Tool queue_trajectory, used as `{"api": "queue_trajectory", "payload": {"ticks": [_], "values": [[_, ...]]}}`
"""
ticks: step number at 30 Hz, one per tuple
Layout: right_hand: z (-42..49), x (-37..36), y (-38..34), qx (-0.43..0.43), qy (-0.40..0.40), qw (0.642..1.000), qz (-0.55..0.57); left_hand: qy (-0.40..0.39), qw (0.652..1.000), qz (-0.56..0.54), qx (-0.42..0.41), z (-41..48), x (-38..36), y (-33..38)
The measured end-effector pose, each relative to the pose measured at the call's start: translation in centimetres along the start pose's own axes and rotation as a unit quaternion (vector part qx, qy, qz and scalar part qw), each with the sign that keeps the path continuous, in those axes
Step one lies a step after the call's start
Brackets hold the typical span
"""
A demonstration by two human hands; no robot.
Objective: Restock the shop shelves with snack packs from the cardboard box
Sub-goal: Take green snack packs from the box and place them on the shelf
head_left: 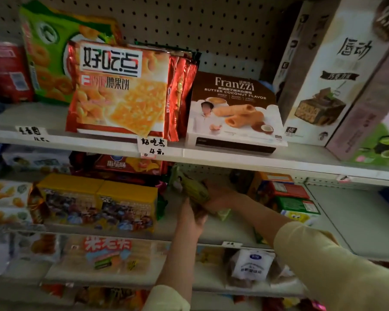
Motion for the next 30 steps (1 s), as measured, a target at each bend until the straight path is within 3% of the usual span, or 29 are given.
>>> {"api": "queue_trajectory", "payload": {"ticks": [3,4,7,9,15,21,24,27,30], "values": [[1.8,-0.1,0.6,0.048,0.033,0.997,-0.051,0.04,0.984,0.147,-0.097,1.5,-0.5,0.5],[2.3,-0.1,0.8,0.062,0.035,0.996,-0.059,0.06,0.955,0.228,-0.181,2.2,-0.7,1.0],[3.7,-0.3,1.4,0.063,0.024,0.996,-0.06,0.083,0.814,0.379,-0.433,4.0,-1.2,3.2],[4.6,-0.4,1.6,0.061,0.018,0.996,-0.06,0.115,0.763,0.406,-0.49,4.8,-1.0,4.2],[6.8,-0.2,2.6,0.04,0.026,0.993,-0.111,0.108,0.73,0.444,-0.508,6.1,-1.2,4.4],[7.7,-0.3,3.2,0.037,0.06,0.997,-0.045,0.088,0.754,0.402,-0.512,6.2,-2.5,4.1],[7.6,0.2,2.9,0.051,0.009,0.998,-0.026,0.099,0.776,0.394,-0.482,5.8,-2.5,4.3],[7.6,0.3,3.5,0.019,-0.084,0.993,-0.077,0.152,0.736,0.474,-0.459,5.4,-2.4,4.8],[7.5,0.3,3.6,0.01,-0.099,0.993,-0.064,0.167,0.673,0.563,-0.449,4.8,-2.4,4.9]]}}
Point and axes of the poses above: each hand's wrist, its own z-axis towards the middle knuckle, its own x-axis out of the back of the hand, y = z × x, the point moved 3 cm from there along z, towards the middle knuckle, and after that the axes turned 12 degrees about y, right-handed, at the moved point
